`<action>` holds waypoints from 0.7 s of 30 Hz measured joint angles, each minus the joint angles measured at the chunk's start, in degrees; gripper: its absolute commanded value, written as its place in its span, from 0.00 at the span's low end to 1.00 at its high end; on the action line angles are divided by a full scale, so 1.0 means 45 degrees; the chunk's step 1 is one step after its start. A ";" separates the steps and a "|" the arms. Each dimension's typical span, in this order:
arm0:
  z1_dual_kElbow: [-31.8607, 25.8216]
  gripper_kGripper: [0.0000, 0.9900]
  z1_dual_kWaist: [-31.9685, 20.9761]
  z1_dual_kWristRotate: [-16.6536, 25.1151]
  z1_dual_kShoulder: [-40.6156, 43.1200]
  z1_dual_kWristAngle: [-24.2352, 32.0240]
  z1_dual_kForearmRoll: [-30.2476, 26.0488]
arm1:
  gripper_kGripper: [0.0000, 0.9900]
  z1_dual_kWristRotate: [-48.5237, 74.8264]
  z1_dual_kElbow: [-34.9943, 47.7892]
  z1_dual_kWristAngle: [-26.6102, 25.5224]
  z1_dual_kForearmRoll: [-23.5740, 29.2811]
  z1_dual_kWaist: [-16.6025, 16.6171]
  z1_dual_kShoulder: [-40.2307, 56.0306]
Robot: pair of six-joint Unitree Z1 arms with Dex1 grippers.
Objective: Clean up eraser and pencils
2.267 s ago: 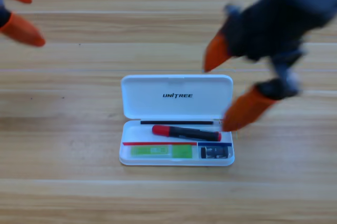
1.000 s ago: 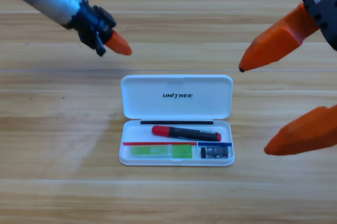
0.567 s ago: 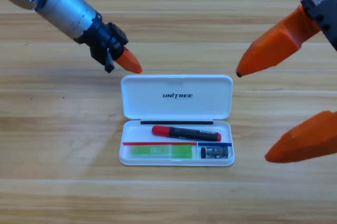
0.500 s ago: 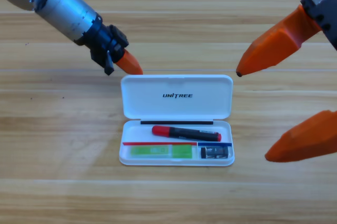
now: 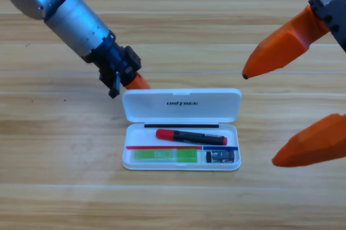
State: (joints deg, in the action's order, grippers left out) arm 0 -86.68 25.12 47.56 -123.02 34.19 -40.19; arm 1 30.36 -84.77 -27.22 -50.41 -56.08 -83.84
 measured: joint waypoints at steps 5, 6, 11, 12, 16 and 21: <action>0.0107 0.00 0.0230 0.0040 0.0166 0.0000 -0.0066 | 0.94 -0.0006 0.0000 -0.0061 0.0000 0.0000 0.0000; 0.0136 0.00 0.0267 0.0040 0.0201 0.0000 -0.0084 | 0.94 -0.0020 0.0000 -0.0062 0.0000 0.0000 0.0000; 0.0261 0.00 0.0558 0.0040 0.0499 0.0000 -0.0095 | 0.94 -0.0028 0.0010 -0.0063 0.0000 0.0000 -0.0001; 0.0301 0.00 0.0619 0.0040 0.0539 0.0000 -0.0095 | 0.94 -0.0028 0.0020 -0.0063 0.0000 0.0000 -0.0002; 0.0554 0.00 0.0792 0.0040 0.0615 -0.0003 -0.0095 | 0.94 -0.0028 0.0048 -0.0064 0.0000 0.0000 -0.0003; 0.0857 0.00 0.1025 0.0040 0.0615 -0.0082 -0.0082 | 0.94 -0.0028 0.0048 -0.0064 0.0000 0.0000 -0.0003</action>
State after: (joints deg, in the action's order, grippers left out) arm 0 -82.83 29.73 47.74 -120.26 33.82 -40.56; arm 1 30.23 -84.55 -27.50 -50.41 -56.08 -83.86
